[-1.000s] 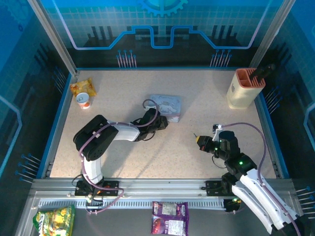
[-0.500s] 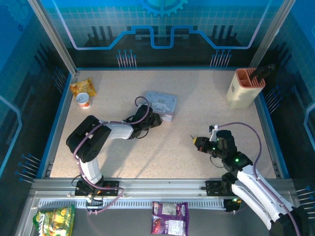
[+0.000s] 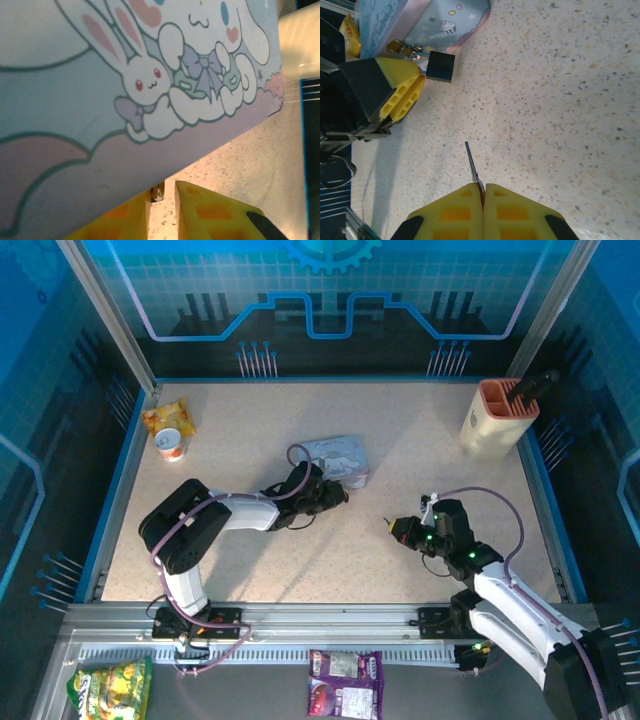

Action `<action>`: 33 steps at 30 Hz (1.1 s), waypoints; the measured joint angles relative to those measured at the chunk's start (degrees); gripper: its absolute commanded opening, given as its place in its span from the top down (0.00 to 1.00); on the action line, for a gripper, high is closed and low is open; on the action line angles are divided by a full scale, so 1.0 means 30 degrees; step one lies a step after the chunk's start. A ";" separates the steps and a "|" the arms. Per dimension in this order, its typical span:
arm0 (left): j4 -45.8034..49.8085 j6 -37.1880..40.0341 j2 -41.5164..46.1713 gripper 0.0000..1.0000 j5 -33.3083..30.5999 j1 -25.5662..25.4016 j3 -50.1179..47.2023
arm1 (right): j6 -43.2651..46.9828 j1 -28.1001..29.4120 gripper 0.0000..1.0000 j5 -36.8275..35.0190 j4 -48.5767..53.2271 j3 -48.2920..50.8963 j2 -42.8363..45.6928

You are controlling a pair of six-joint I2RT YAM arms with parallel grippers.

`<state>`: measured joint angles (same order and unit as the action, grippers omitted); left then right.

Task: Unlock a padlock with a key

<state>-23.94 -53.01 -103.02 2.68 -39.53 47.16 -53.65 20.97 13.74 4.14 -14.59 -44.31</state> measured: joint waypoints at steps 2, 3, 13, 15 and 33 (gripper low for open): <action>-0.0233 -0.0474 0.0000 0.80 0.0073 -0.0131 -0.0029 | -0.0204 0.0051 1.00 0.0044 -0.0561 0.0051 -0.0226; -0.0291 -0.0699 0.0000 0.80 0.0080 -0.0204 -0.0029 | -0.0299 0.0102 1.00 0.0080 -0.0816 0.0087 -0.0379; -0.0503 -0.1326 0.0007 0.77 0.0182 -0.0736 -0.0022 | -0.1064 0.0634 1.00 0.0299 -0.3264 0.0372 -0.2244; 0.0073 -0.1304 0.0051 0.74 -0.0153 -0.0831 0.0029 | -0.1049 0.0634 1.00 0.0299 -0.3322 0.0372 -0.2222; 0.0605 -0.0707 -0.1275 0.55 -0.5523 -0.2011 0.0714 | -0.0896 0.0627 1.00 0.0080 -0.2820 0.0495 -0.0364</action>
<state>-22.13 -55.13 -106.85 -13.89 -45.56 49.30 -56.34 22.85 13.98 -4.32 -13.10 -45.41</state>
